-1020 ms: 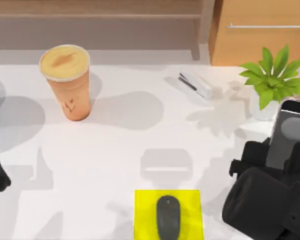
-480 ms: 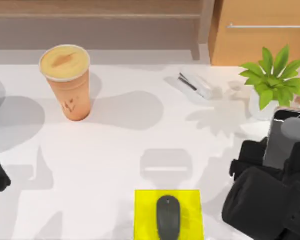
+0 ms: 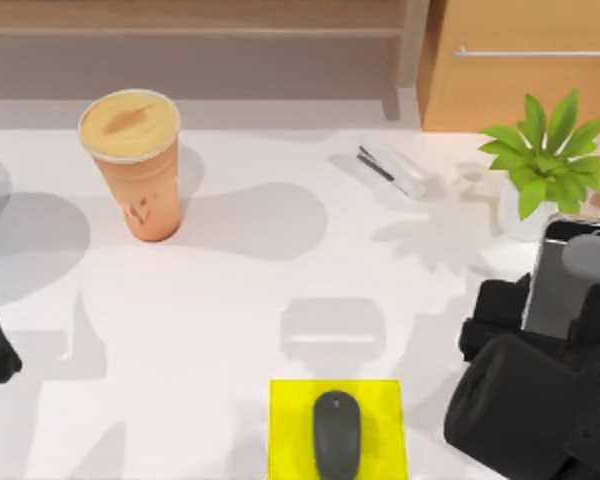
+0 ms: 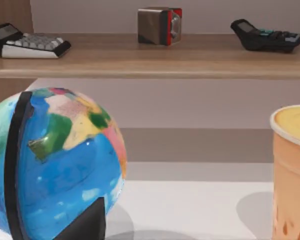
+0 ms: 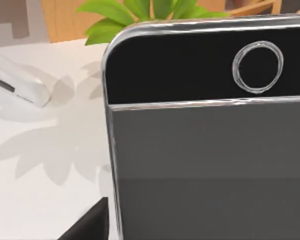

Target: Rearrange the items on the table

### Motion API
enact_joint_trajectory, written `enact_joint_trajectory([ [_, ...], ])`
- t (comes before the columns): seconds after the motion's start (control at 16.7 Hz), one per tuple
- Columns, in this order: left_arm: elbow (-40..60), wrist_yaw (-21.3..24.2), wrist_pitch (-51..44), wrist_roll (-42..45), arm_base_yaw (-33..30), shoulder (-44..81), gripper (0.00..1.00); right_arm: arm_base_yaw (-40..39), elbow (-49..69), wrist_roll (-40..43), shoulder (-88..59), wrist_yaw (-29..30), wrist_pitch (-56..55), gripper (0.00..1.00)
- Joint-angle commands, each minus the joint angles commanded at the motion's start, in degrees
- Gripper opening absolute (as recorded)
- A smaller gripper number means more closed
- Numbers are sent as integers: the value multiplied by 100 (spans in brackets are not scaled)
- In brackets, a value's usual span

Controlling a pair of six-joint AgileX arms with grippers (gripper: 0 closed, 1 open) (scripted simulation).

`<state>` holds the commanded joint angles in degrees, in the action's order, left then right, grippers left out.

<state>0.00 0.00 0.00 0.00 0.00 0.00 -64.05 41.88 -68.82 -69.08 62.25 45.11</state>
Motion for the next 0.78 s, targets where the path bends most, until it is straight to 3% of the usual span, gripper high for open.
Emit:
enact_joint_trajectory([
  [0.54, 0, 0, 0, 0, 0, 0, 100, -772, 1314, -486, -185, 478, 524, 100],
  [0.78, 0, 0, 0, 0, 0, 0, 100, -915, 1125, -1087, -163, 421, 1017, 100],
])
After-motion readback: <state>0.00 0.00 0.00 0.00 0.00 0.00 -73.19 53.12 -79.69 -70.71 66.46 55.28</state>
